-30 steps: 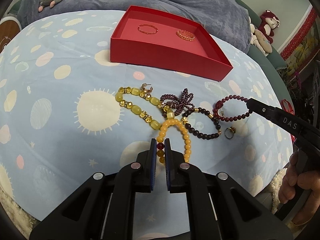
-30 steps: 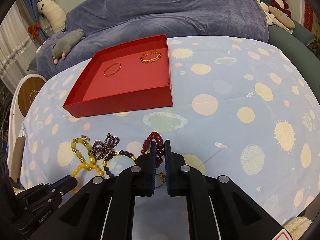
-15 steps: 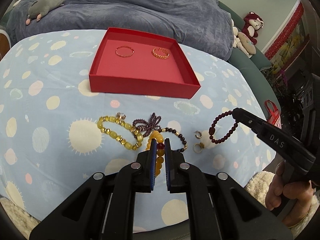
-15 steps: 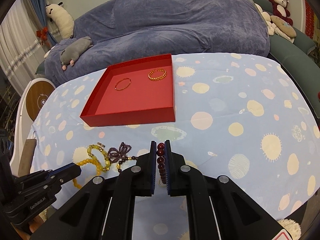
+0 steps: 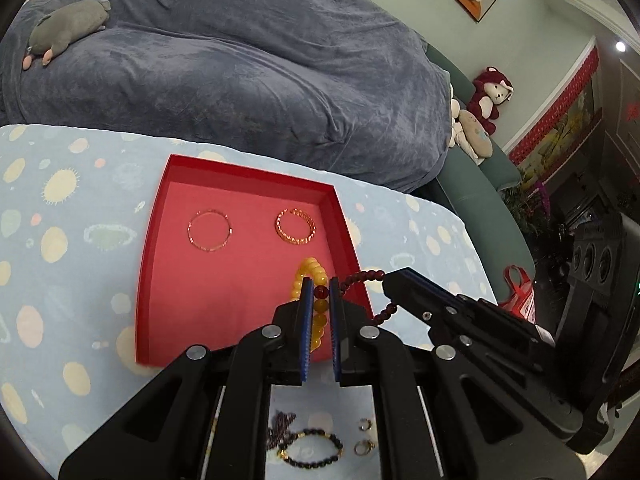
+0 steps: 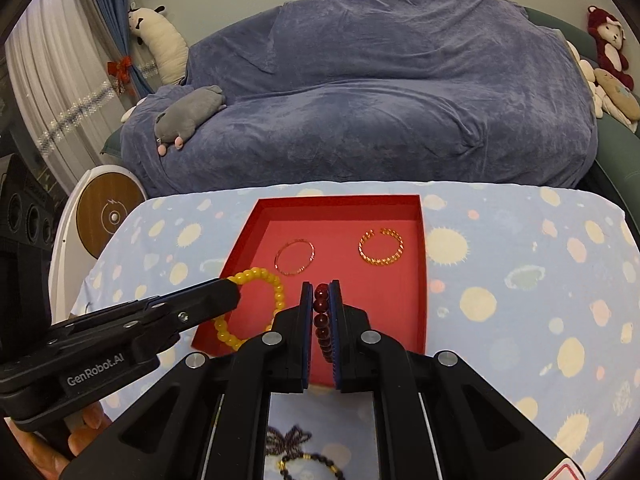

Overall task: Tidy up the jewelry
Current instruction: 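Lower both bead bracelets into the red box and open both tools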

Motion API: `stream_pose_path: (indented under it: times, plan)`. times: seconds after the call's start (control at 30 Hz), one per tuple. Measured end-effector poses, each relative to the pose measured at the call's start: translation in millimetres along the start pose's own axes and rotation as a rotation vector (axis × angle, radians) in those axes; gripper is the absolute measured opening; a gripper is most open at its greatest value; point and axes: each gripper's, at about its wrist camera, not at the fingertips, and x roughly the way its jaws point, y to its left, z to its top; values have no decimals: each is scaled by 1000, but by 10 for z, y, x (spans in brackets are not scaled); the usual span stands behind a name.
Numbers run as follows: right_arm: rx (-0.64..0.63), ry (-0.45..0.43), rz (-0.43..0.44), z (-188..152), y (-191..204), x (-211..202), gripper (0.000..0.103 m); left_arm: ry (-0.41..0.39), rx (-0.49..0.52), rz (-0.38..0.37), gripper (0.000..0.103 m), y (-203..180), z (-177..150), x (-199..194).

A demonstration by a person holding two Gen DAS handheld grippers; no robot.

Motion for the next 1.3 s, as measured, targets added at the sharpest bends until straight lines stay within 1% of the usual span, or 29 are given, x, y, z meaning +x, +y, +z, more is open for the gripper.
stream_pose_path:
  times: [0.03,0.07,0.13,0.23,0.27,0.33,0.4,0.5,0.6,0.67,0.7,0.73,0.77,0.83,0.87,0.93,1.03,1.1,1.3]
  plan:
    - [6,3,7,58,-5,90,7,2,-19,-16,8,57,65,72]
    - [16,11,19,107,-17,187,8,6,-36,-9,8,119,118,155]
    - [45,30,46,171,-58,370,8,22,-66,-21,8,260,191,328]
    - [82,75,90,179,-125,662,8,49,-109,-35,8,487,232,578]
    - [92,93,101,168,-152,764,8,61,-119,-28,8,554,230,659]
    - [107,124,104,135,-200,936,8,91,-131,-23,7,666,213,812]
    - [104,155,87,92,-240,1080,8,118,-110,14,7,730,188,934]
    - [58,182,14,34,-274,1242,8,131,-37,111,8,760,142,1017]
    - [20,194,-49,-14,-341,1318,8,132,45,240,8,769,106,1042]
    - [2,181,-88,-28,-376,1316,11,140,75,305,13,809,96,1055]
    - [-9,177,-106,-33,-381,1312,13,137,89,327,19,814,83,1051]
    - [-17,171,-124,-34,-389,1294,16,132,98,352,29,820,74,1042]
    - [-23,161,-138,-32,-391,1274,23,124,105,379,35,833,77,1029]
    - [-25,138,-149,-25,-401,1200,29,96,121,401,47,803,65,975]
    - [-28,127,-150,-24,-394,1151,30,86,127,399,49,774,58,939]
    - [-36,110,-152,-10,-367,1056,33,68,142,411,57,733,52,888]
    - [-36,81,-145,-14,-339,873,37,43,179,438,59,645,17,790]
    - [-23,70,-136,-24,-340,748,37,33,191,446,59,598,-9,713]
    - [-9,41,-130,-148,-301,358,38,16,168,445,59,510,-166,414]
